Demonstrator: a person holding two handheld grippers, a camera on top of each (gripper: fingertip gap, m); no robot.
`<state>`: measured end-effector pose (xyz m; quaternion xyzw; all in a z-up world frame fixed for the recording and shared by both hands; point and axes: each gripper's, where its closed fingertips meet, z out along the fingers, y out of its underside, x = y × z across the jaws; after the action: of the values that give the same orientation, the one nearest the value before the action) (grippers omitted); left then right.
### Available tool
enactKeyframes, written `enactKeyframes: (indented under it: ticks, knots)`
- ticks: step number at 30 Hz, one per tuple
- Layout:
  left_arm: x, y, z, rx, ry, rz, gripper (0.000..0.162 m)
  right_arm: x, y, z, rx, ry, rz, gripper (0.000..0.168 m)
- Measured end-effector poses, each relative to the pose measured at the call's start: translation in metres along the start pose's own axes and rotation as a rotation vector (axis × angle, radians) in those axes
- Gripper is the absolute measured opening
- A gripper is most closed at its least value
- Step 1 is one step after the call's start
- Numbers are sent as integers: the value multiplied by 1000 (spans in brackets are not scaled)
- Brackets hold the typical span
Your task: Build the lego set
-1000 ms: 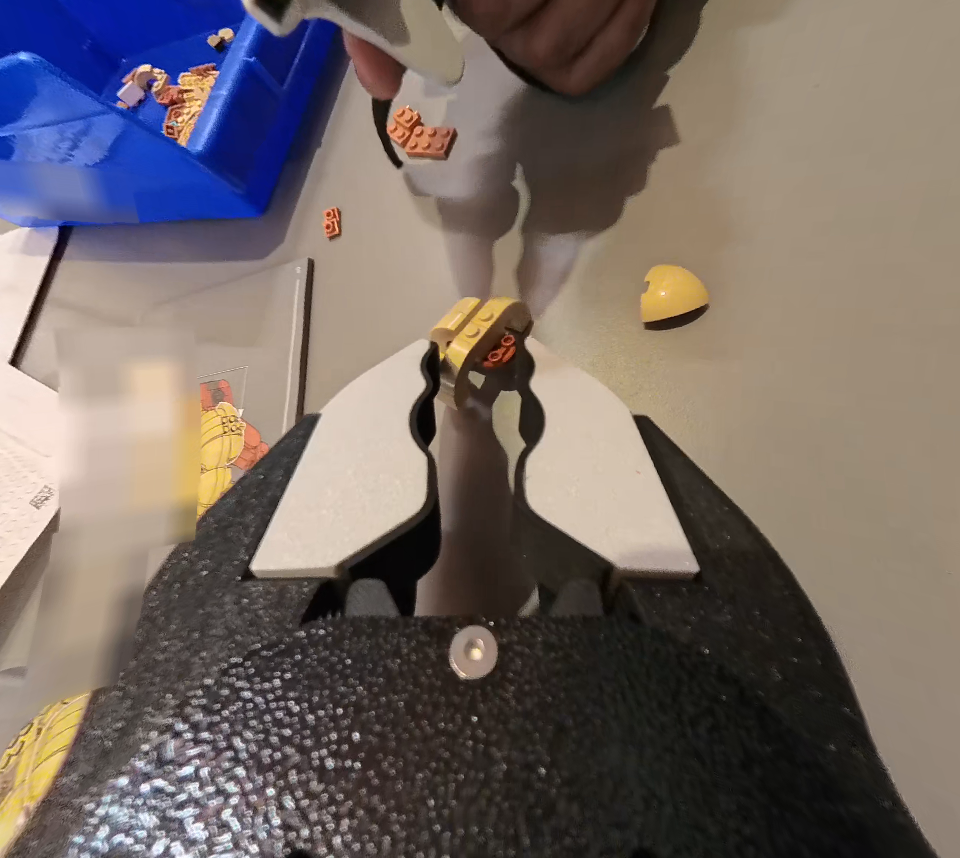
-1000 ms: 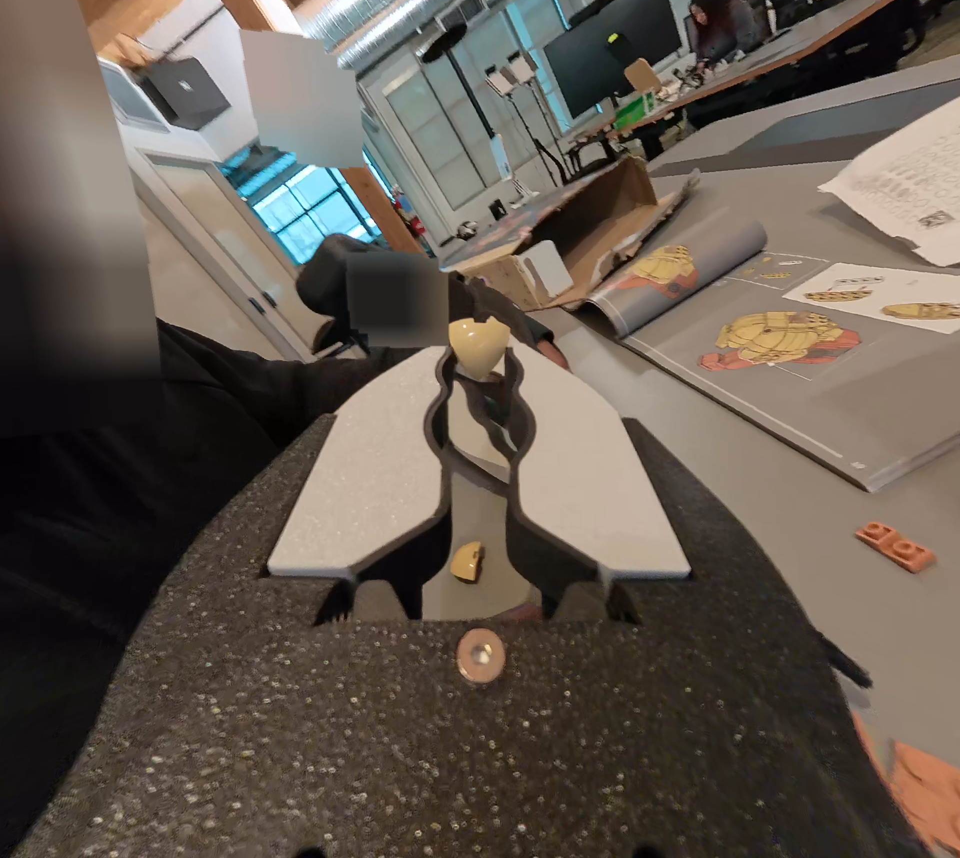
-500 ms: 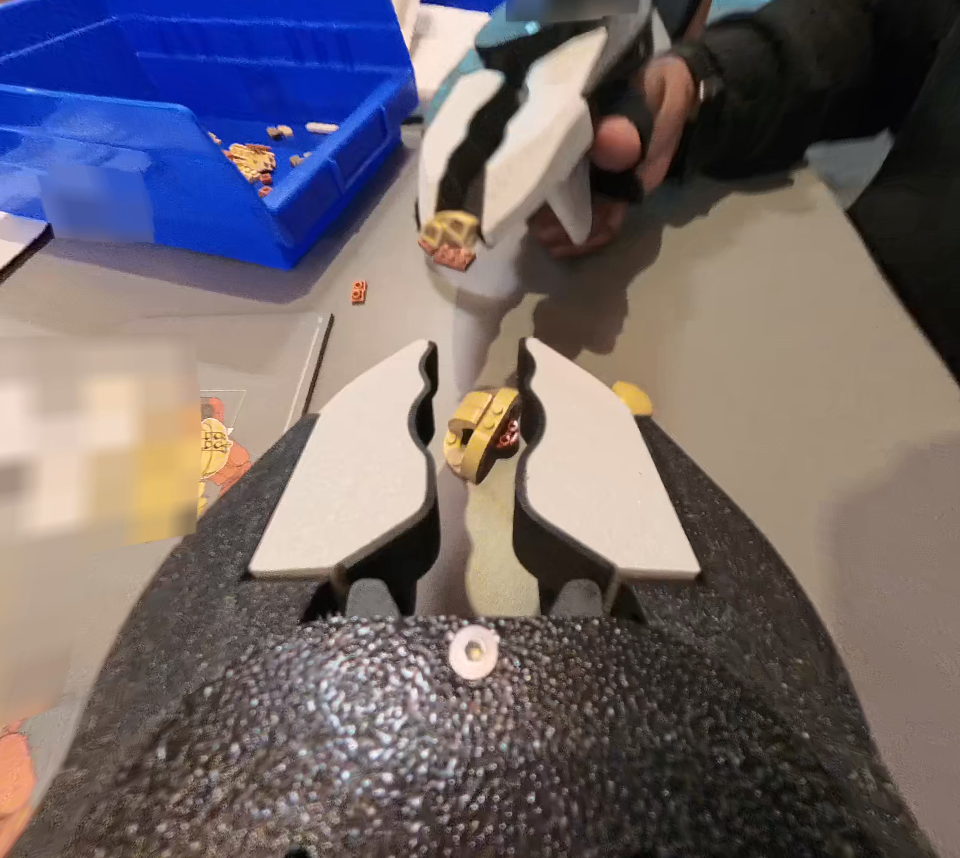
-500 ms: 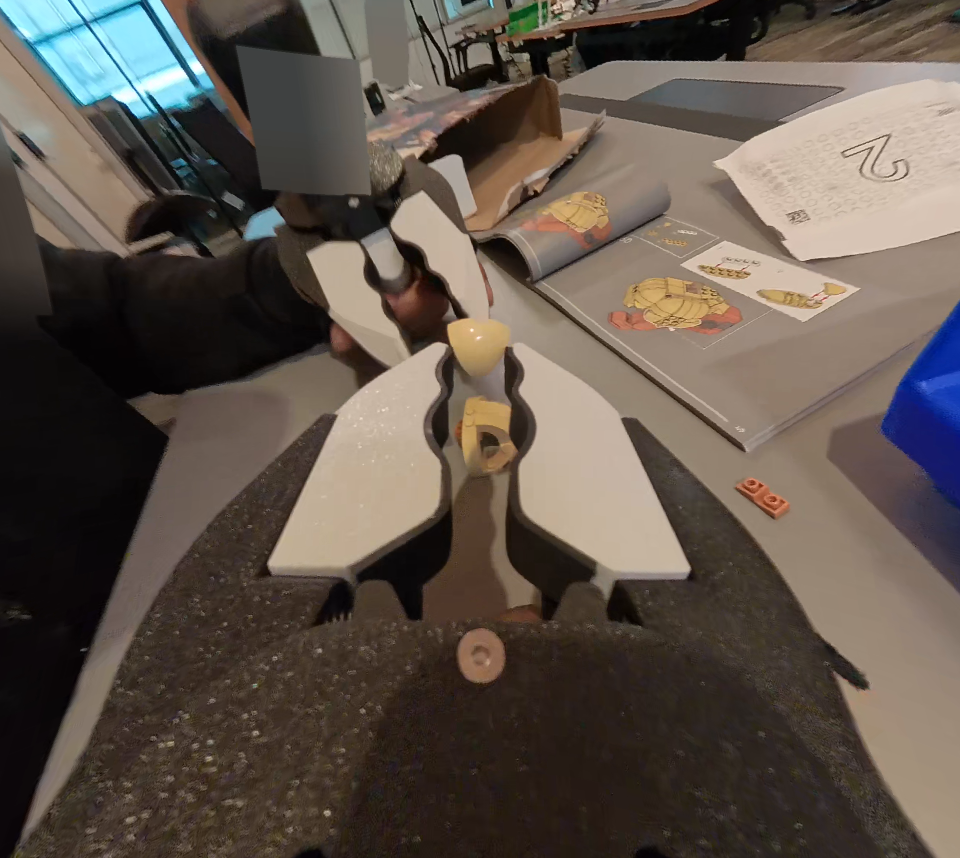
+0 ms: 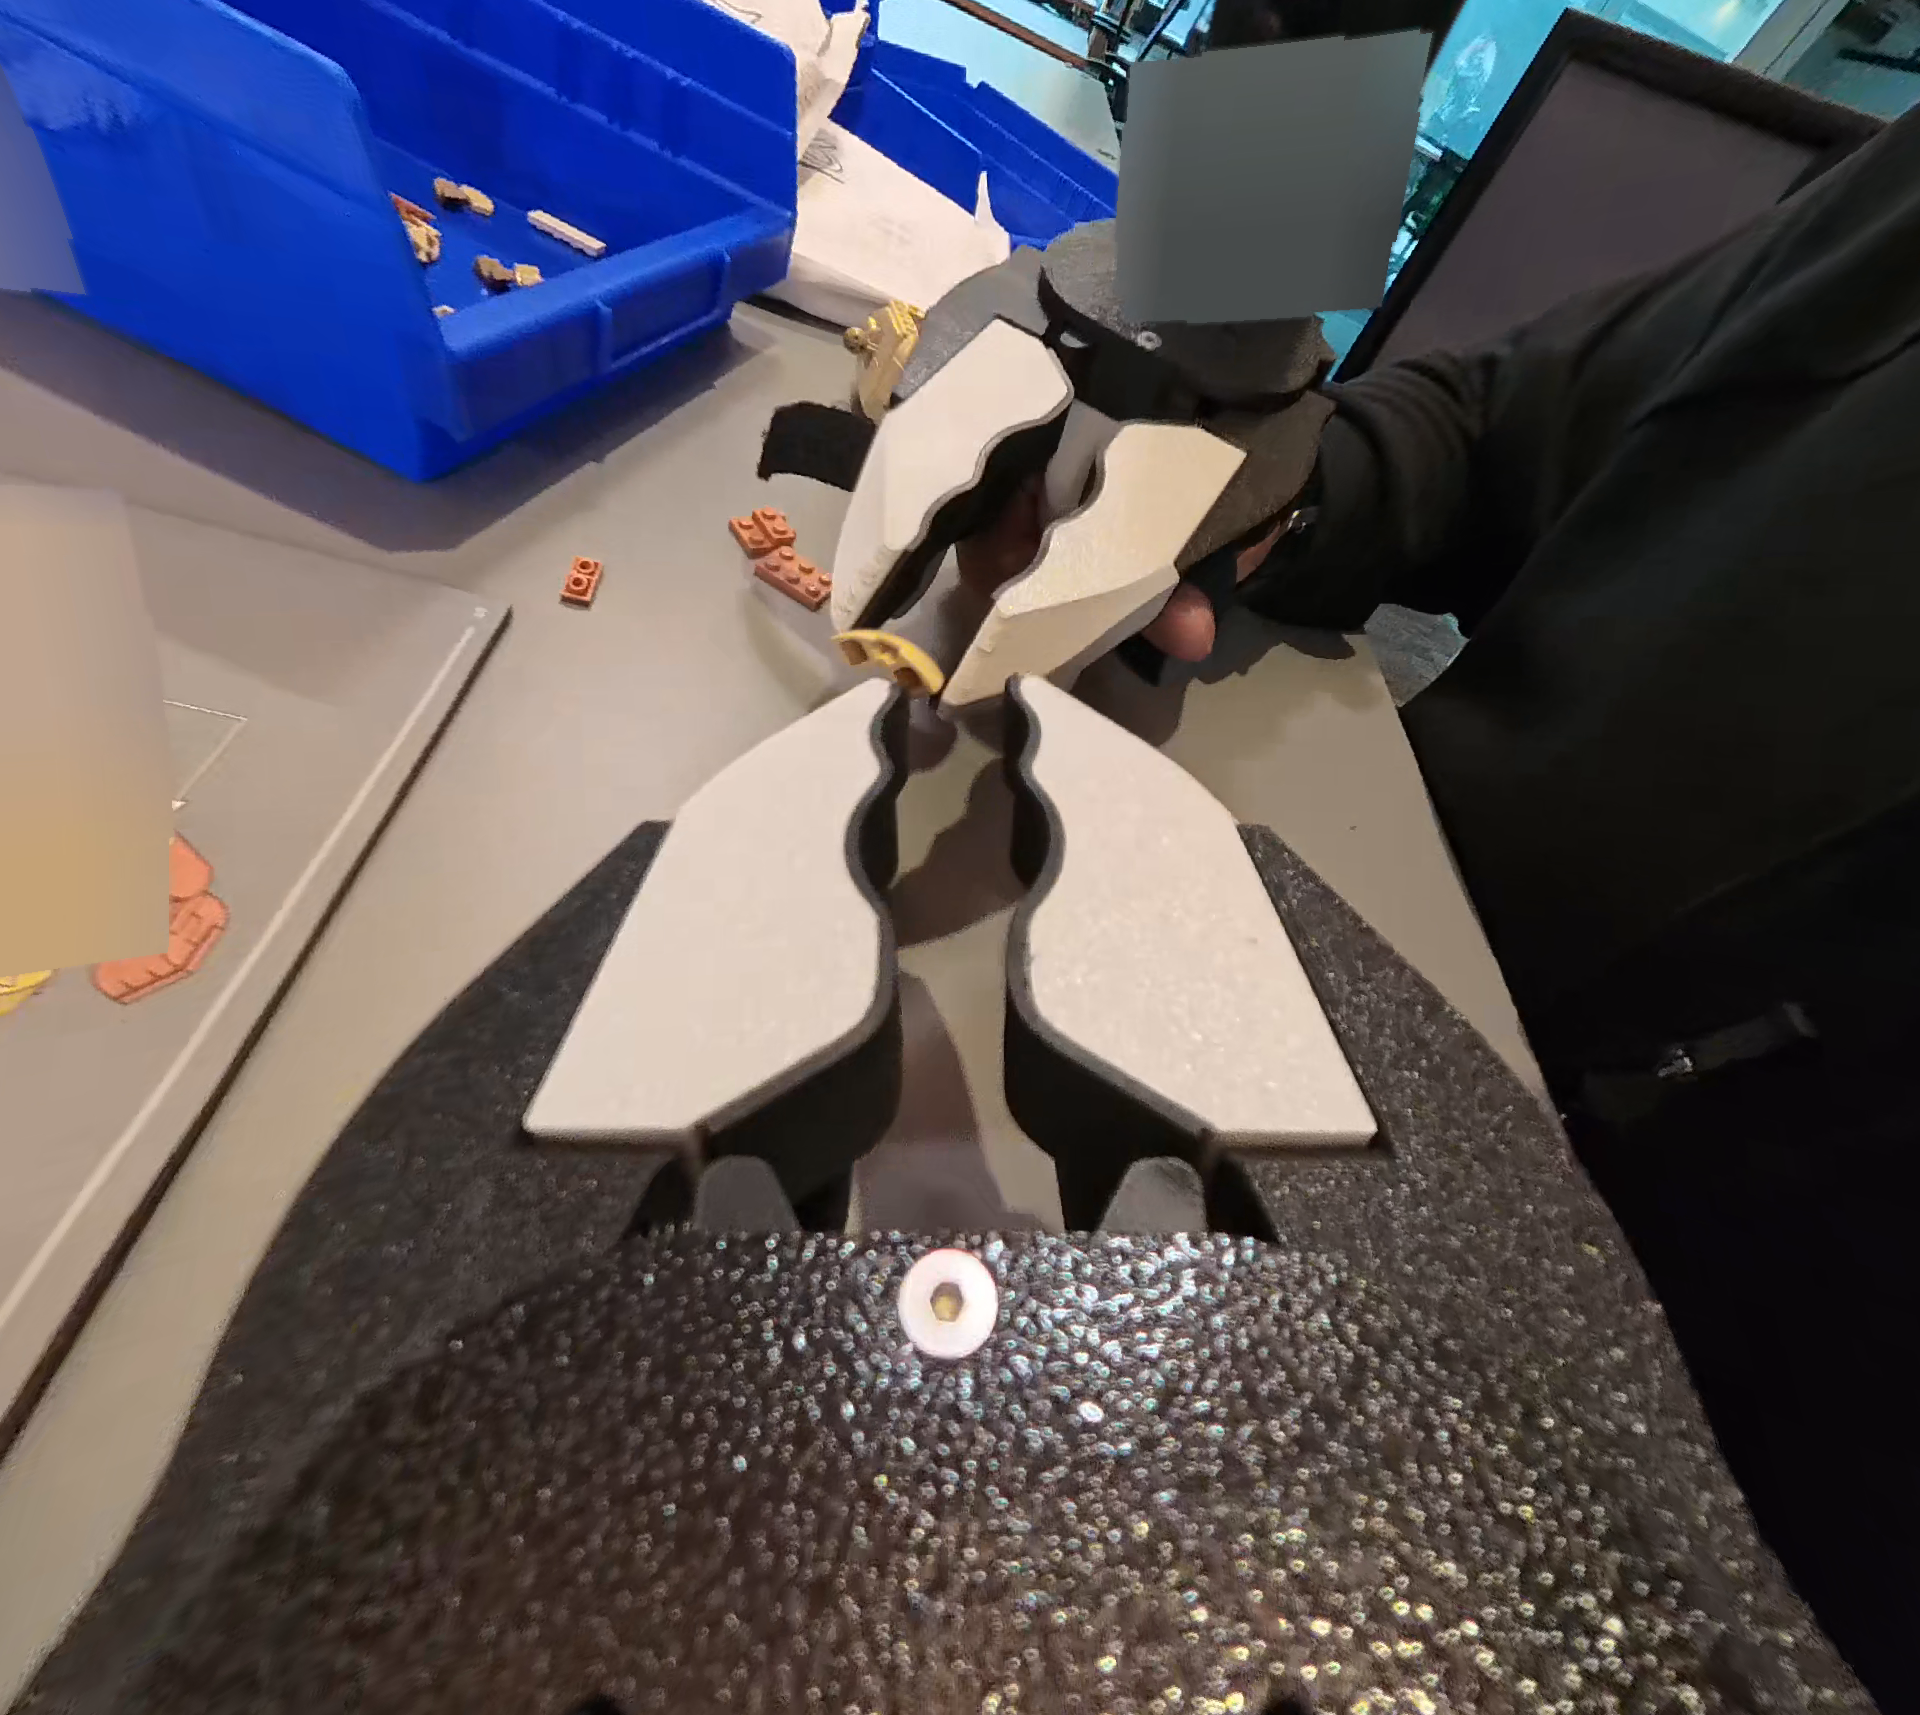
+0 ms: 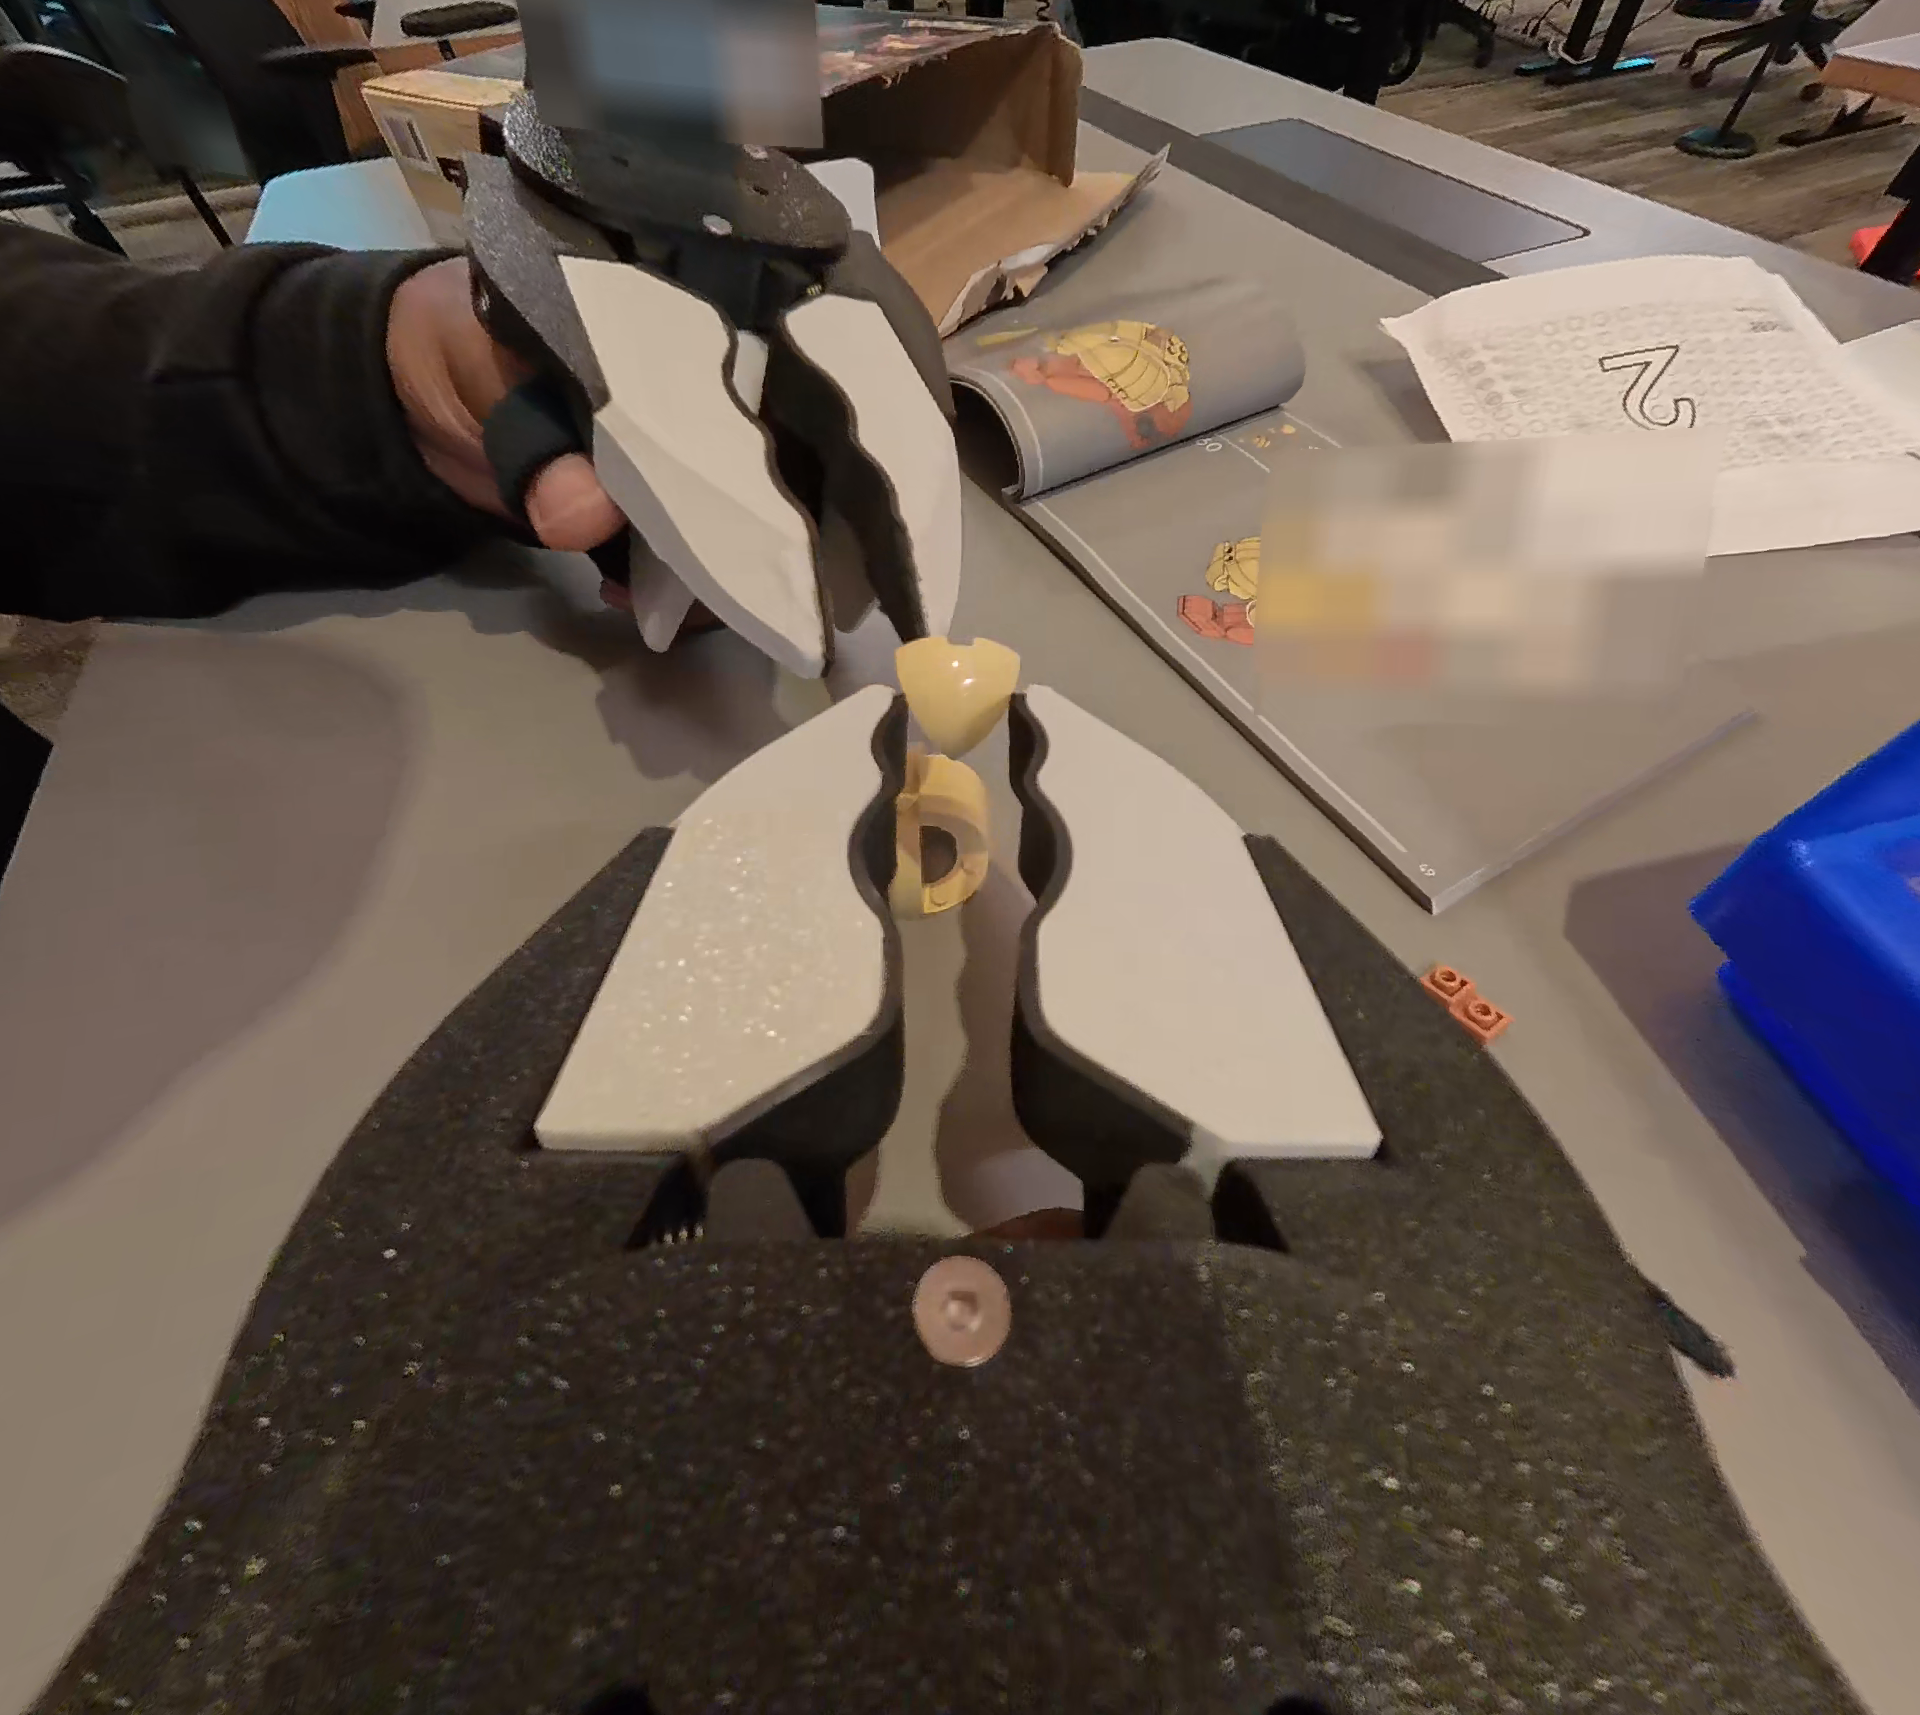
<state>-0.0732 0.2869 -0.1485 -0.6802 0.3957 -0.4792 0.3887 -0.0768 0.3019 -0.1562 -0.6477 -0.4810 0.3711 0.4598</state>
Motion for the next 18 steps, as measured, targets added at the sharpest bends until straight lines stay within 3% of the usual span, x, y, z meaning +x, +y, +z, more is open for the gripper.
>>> enactKeyframes:
  ticks: [18]
  knots:
    - [-2, 5, 1, 1, 16, -183, 13, -3, -1, 1, -1, 50, -107, 18]
